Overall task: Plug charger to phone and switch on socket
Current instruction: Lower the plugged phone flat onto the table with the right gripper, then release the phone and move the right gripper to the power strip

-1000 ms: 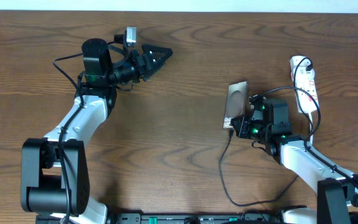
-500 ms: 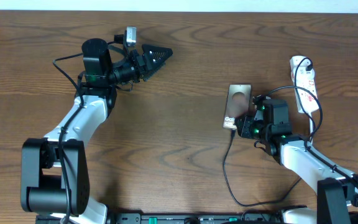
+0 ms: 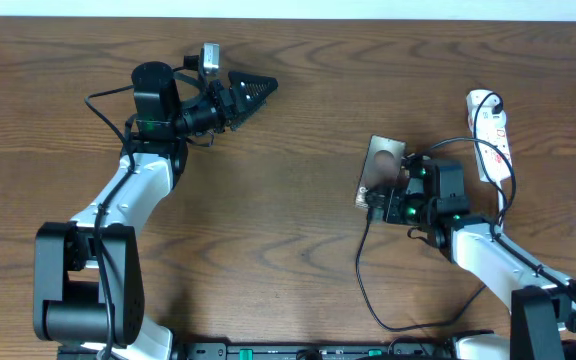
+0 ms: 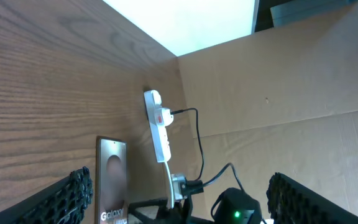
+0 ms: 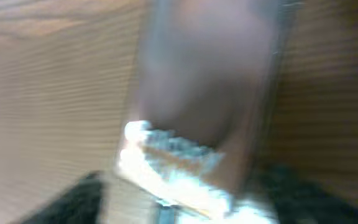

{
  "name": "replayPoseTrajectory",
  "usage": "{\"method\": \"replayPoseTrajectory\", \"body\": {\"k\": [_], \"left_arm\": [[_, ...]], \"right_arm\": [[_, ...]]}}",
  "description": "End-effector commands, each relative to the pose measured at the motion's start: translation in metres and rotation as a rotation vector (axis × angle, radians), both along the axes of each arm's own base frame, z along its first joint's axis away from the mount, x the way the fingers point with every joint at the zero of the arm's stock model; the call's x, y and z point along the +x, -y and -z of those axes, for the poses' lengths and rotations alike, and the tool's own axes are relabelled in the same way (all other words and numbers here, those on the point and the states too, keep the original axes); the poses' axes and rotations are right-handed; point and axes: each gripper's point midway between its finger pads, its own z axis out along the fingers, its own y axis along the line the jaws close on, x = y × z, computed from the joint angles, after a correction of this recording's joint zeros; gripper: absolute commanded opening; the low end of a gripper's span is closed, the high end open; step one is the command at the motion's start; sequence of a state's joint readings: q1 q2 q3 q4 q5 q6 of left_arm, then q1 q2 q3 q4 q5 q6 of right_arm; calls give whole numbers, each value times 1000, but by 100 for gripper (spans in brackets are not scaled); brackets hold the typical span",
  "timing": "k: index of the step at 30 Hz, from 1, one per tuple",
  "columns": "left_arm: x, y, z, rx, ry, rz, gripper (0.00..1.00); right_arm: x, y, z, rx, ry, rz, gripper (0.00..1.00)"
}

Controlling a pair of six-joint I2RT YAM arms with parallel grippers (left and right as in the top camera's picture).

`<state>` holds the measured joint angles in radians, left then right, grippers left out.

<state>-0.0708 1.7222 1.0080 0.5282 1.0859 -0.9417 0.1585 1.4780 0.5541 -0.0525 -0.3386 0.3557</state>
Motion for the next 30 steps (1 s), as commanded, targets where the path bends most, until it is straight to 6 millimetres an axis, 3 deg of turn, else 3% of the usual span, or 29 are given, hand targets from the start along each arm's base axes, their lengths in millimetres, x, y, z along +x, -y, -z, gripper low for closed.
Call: {"method": "replayPoseTrajectory", "body": {"k": [1, 8, 16, 18, 23, 26, 30], "left_arm": [[1, -1, -9, 6, 39, 1, 91], [1, -1, -9, 6, 39, 1, 91], [1, -1, -9, 6, 39, 1, 91], [1, -1, -9, 6, 39, 1, 91], [1, -1, -9, 6, 39, 1, 91], [1, -1, -9, 6, 39, 1, 91], [1, -1, -9, 6, 39, 1, 91]], "right_arm": [[4, -33, -37, 204, -21, -70, 99], [20, -32, -81, 159, -46, -109, 99], [42, 7, -167, -56, 5, -118, 99], [48, 28, -191, -147, 39, -82, 99], [67, 109, -237, -401, 113, 170, 99], [66, 149, -240, -456, 102, 281, 99], [59, 195, -227, -486, 31, 393, 99]]}}
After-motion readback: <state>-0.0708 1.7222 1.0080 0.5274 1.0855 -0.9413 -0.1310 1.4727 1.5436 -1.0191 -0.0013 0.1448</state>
